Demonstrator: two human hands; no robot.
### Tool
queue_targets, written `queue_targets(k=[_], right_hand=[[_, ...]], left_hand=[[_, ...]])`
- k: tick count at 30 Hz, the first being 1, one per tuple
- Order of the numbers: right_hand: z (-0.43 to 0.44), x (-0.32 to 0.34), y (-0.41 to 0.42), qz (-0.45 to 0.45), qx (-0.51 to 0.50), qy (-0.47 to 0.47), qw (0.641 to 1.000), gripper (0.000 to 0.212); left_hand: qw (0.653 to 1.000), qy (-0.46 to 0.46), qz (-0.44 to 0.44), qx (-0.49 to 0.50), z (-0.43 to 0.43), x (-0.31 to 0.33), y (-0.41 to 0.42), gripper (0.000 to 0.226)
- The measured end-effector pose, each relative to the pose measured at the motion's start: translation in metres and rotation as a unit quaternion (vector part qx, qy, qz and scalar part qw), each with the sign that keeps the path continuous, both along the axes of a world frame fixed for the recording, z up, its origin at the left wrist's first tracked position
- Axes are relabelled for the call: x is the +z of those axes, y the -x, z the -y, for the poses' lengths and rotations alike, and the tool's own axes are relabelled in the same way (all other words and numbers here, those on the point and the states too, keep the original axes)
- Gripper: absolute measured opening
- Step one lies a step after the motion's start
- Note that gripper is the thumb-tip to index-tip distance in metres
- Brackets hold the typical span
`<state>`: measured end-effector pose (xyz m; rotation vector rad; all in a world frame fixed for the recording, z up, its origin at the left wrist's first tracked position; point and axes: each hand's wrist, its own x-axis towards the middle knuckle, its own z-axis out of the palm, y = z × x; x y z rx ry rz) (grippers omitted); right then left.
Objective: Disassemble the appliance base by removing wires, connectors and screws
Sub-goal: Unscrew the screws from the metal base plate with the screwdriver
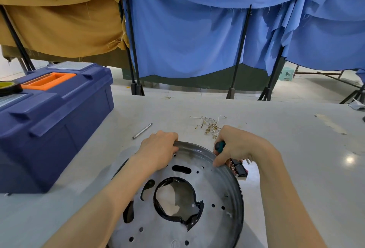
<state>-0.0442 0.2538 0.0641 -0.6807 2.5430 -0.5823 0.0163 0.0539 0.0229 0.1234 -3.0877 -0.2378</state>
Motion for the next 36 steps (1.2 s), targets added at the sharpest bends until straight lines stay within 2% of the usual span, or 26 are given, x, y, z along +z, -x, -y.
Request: queue_targets(k=[5,7,9,12,15,17,18,20,22,25,27,30,33,35,36], right_hand=[[0.008,-0.011,0.007,-0.068,-0.006,0.036,0.997,0.016],[0.014,-0.016,0.007,-0.112,-0.004,0.063,0.992,0.017],[0.020,-0.019,0.006,-0.140,-0.005,0.096,0.985,0.018],[0.017,-0.014,0.005,-0.130,-0.015,0.119,0.984,0.019],[0.003,-0.002,0.006,-0.114,-0.019,0.071,0.991,0.021],[-0.003,0.002,0.005,-0.091,-0.015,0.032,0.995,0.020],[-0.003,0.002,0.004,-0.081,-0.011,0.024,0.996,0.017],[0.002,-0.001,0.003,-0.085,-0.009,0.027,0.996,0.011],[0.007,-0.004,0.004,-0.117,-0.008,0.041,0.992,0.008],[0.013,-0.009,0.005,-0.136,-0.003,0.083,0.987,0.006],[0.013,-0.011,0.005,-0.126,-0.015,0.107,0.986,0.005],[0.005,-0.006,0.007,-0.097,-0.030,0.097,0.990,0.016],[0.001,-0.002,0.006,-0.074,-0.011,0.055,0.996,0.013],[0.004,-0.004,0.005,-0.085,-0.005,0.053,0.995,0.009],[0.007,-0.005,0.005,-0.096,-0.006,0.057,0.994,0.009]], left_hand=[[0.999,0.006,0.034,-0.004,0.005,0.001,0.003,0.032],[0.999,-0.024,0.008,-0.039,0.001,0.002,0.003,0.041],[0.998,0.020,-0.030,-0.051,-0.002,0.002,0.004,0.033],[0.993,0.106,-0.060,-0.011,0.004,0.003,0.008,0.028],[0.991,0.128,-0.031,0.024,0.007,0.007,0.008,0.026],[0.988,0.144,-0.009,0.053,0.007,0.010,0.007,0.012],[0.987,0.146,0.000,0.070,0.006,0.013,0.006,0.009],[0.985,0.148,0.015,0.087,0.003,0.020,0.003,0.019],[0.989,0.134,0.006,0.062,0.002,0.019,0.004,0.008],[0.998,0.056,-0.024,0.005,0.000,0.012,0.003,0.031],[0.996,0.083,-0.041,-0.009,0.001,0.009,0.003,0.031],[0.992,0.126,-0.013,0.010,0.006,0.012,0.005,0.025],[0.988,0.145,0.021,0.052,0.011,0.017,0.003,0.003],[0.988,0.136,0.025,0.072,0.010,0.021,0.001,0.017],[0.989,0.134,0.018,0.064,0.011,0.020,0.003,0.012]])
